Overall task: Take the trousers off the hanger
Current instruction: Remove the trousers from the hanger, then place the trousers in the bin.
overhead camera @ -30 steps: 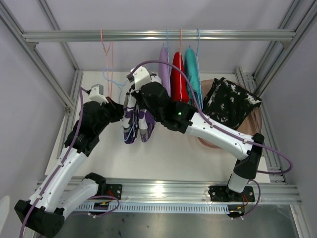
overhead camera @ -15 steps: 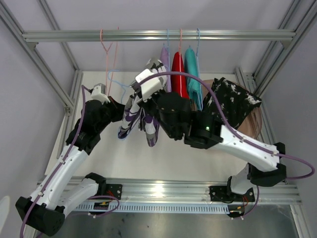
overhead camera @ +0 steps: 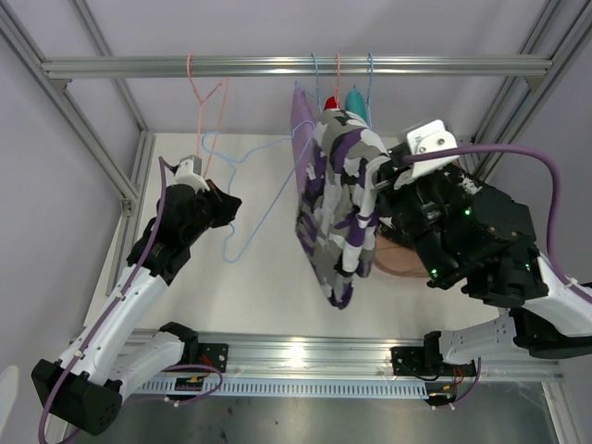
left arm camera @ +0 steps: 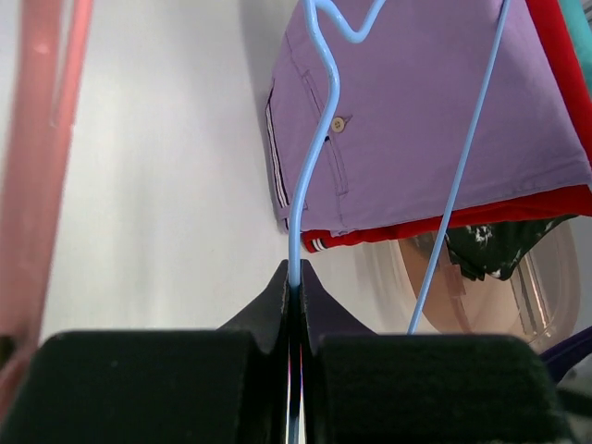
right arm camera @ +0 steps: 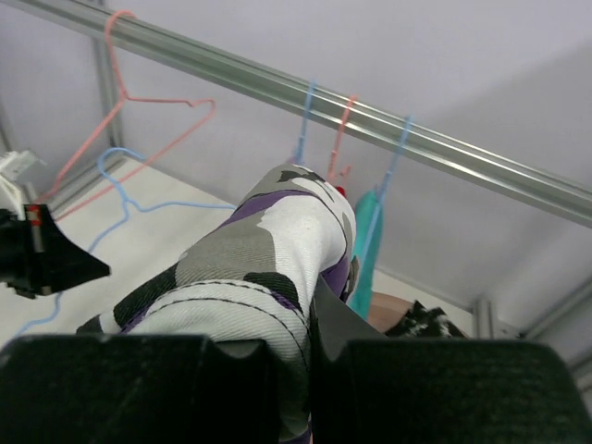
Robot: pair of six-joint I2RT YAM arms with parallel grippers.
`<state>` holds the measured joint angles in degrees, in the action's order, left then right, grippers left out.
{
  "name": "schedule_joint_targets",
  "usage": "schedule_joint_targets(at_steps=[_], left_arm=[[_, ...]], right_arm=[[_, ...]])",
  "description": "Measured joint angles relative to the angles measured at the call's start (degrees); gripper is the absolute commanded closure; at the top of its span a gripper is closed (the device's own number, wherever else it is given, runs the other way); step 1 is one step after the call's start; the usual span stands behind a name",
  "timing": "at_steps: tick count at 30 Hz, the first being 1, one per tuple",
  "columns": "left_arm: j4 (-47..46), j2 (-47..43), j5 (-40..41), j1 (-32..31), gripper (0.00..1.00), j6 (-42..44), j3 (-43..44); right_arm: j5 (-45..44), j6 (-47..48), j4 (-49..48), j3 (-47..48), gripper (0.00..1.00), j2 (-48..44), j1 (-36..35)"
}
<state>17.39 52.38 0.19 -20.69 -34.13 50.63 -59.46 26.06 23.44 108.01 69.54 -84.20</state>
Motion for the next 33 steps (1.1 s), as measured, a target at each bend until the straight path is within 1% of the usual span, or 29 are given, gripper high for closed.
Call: schedule_joint_targets(at_steps=[6,12,16,22,29,33], left_arm=[[0.0,0.15,0.33,-0.76,0.99,0.22,0.07],[0.0,0.15,0.9,-1.07,1.0,0.35,0.07],[0.0,0.15,1.07,-1.22,0.99,0.72,0.07],[0.0,0.15,1.14,-1.64,1.0,0.76,0.07],[-0.02,0.22,1.14,-1.81,0.99,0.79,0.07],[-0.02,0.26,1.14,-1.92,1.0,0.79,0.07]], right_arm=[[-5.4,2.23,-1.01,-7.06,1.0,-6.69,-0.39],[-8.68,2.43,-2.25,-13.94,1.0,-13.11,-0.48],[-10.69,1.14,-2.01,-20.02,1.0,-18.29,-0.57],[-14.03,-1.95,-0.74,-26.71,1.0,-25.2,-0.61],[-19.5,-3.87,0.04,-30.8,1.0,-31.39,-0.61],[-22.56,-6.47,0.81,-34.99,1.0,-34.16,-0.59]])
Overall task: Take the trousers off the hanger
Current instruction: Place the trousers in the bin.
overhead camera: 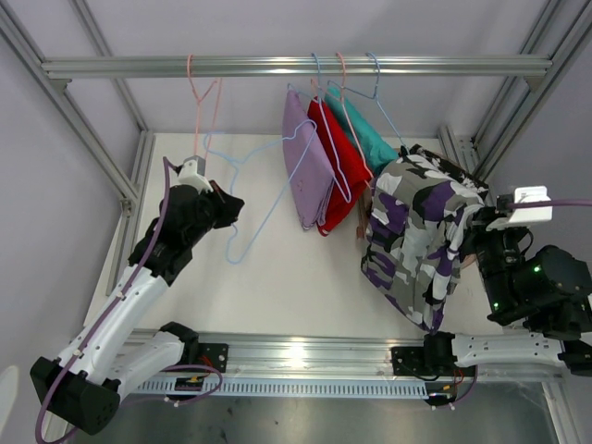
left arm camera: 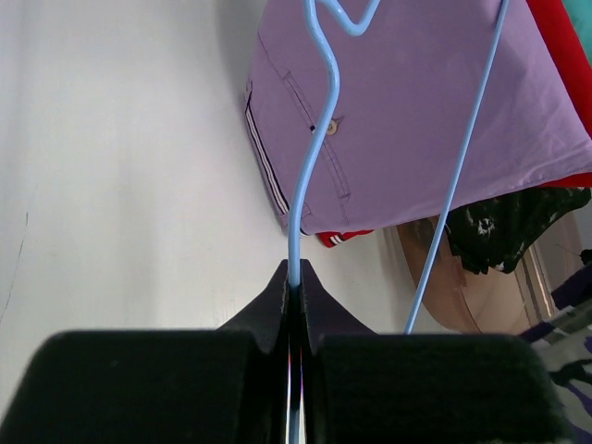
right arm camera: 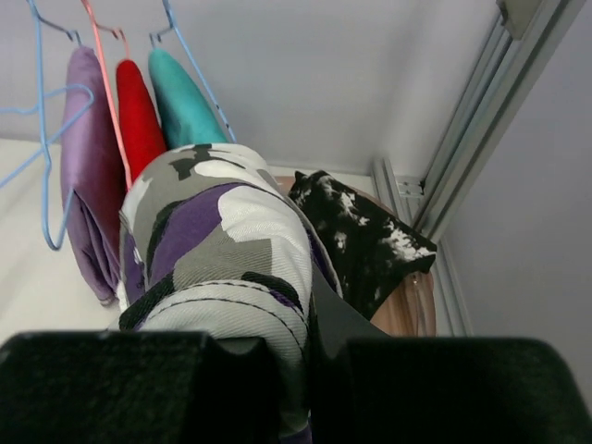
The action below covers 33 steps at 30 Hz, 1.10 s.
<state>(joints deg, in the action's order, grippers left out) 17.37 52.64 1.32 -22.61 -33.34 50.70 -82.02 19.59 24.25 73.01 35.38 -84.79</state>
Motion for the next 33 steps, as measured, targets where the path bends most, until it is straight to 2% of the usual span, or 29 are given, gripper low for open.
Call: schedule_joint_targets(at_steps=[7,12,17,22,33], left_arm=[[0.0,0.57,0.0,-0.52,1.0,0.07,0.0],[0.0,0.63,0.02,-0.92,0.99,0.39,0.0],[0.0,0.7,0.04,-1.6,0.99,0.42,0.02],[0.04,0.98,0.44,-2.4,1.0,0.46,0.22],[0.15,1.2,1.11,-3.32,1.0,0.87,0.44]], right_arm=[[-1.53,-11.78,10.36,-3.13,1.0,-0.37,0.07],[-1.57,-20.83,17.94,-3.52,1.0,2.6,0.61],[-0.96,-27.52,21.55,-5.16,1.0,3.72,3.61],[-0.07,-30.51,22.8,-5.73,1.0,1.7,6.45],[-0.07,-28.41,22.82,-5.73,1.0,-2.89,12.48]])
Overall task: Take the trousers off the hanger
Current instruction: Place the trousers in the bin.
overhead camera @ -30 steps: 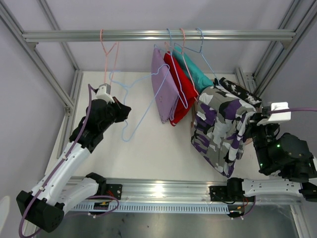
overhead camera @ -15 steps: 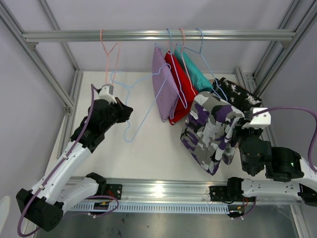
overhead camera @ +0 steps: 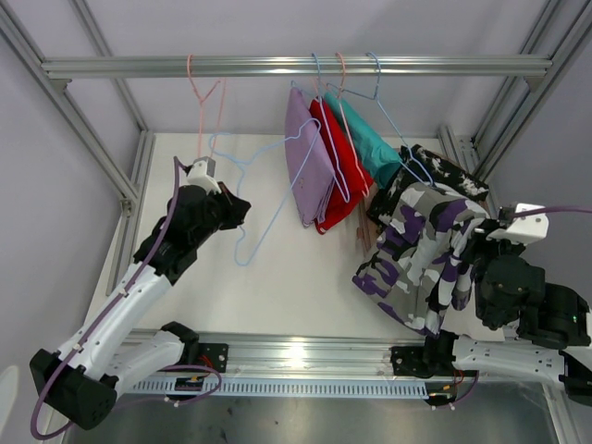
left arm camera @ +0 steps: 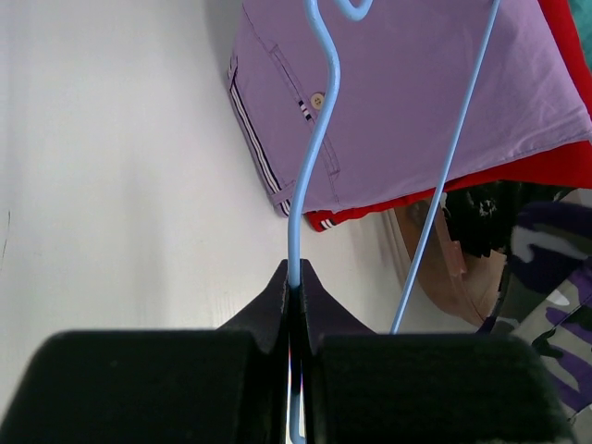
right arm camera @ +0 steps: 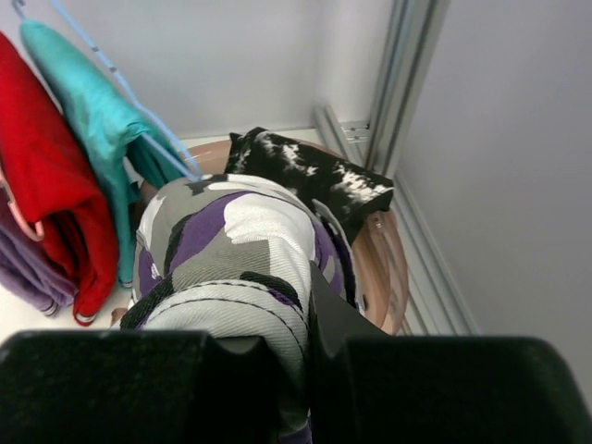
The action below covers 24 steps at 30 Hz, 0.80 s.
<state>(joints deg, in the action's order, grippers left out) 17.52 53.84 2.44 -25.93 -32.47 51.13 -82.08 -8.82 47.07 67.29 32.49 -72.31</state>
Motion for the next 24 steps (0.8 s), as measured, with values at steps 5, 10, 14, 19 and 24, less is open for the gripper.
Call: schedule_joint_targets(at_steps=[5,10,14,19,24], left_arm=[[0.17,0.28,-0.02,-0.24,1.0,0.02,0.0],[0.26,0.5,0.0,-0.48,1.0,0.02,0.0],[0.26,0.55,0.02,-0.72,1.0,0.02,0.0],[0.52,0.63,0.04,-1.14,1.0,0.02,0.2],[0.66,0.63,0.28,-1.66,1.0,0.07,0.46]], right_arm=[[-0.39,0.7,-0.13,0.0,1.0,-2.1,1.97],[-0.63,0.2,0.09,0.0,1.0,-1.77,4.33],[-0.61,-2.27,2.16,0.59,1.0,-0.2,6.82],[-0.57,-7.56,6.64,3.74,1.0,4.02,9.03],[-0.35,-17.53,13.97,8.2,1.0,12.35,14.6]])
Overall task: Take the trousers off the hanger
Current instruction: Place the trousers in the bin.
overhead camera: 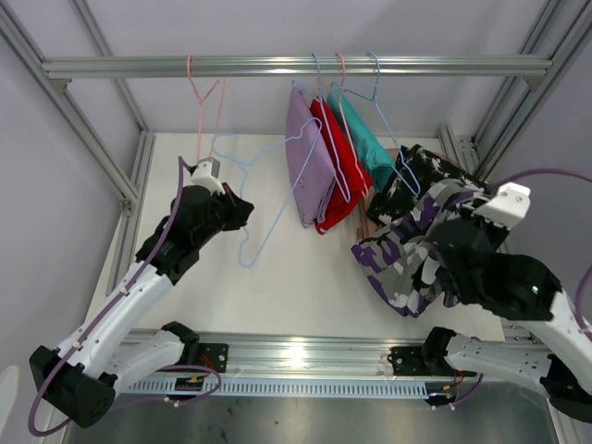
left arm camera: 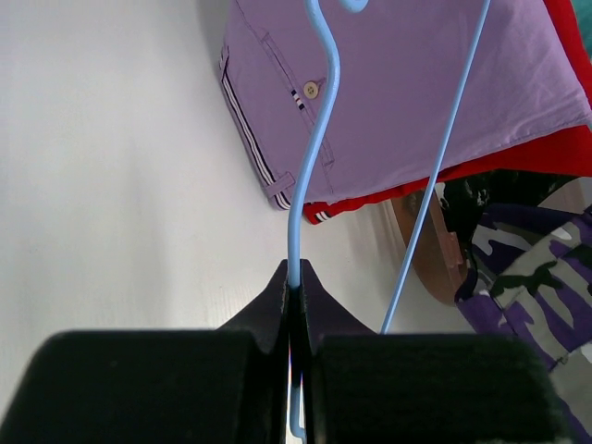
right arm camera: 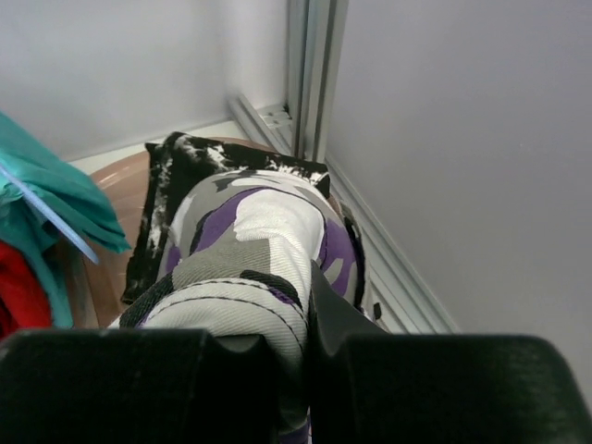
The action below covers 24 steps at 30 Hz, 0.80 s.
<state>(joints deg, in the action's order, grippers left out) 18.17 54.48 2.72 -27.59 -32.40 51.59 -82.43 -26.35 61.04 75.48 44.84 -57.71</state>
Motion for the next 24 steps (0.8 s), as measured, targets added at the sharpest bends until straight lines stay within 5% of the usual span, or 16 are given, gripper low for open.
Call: schedule_joint_targets(at_steps=[10,24], left_arm=[[0.39,0.0,0.17,-1.03,1.0,0.52,0.39],[1.33,-0.09,0.39,-1.31,0.99,1.01,1.03]], right_arm=[[1.84,-27.78,15.26,5.77,1.0,19.91,12.41],[1.95,-38.71,18.64,7.37,0.98,33.7,26.97]])
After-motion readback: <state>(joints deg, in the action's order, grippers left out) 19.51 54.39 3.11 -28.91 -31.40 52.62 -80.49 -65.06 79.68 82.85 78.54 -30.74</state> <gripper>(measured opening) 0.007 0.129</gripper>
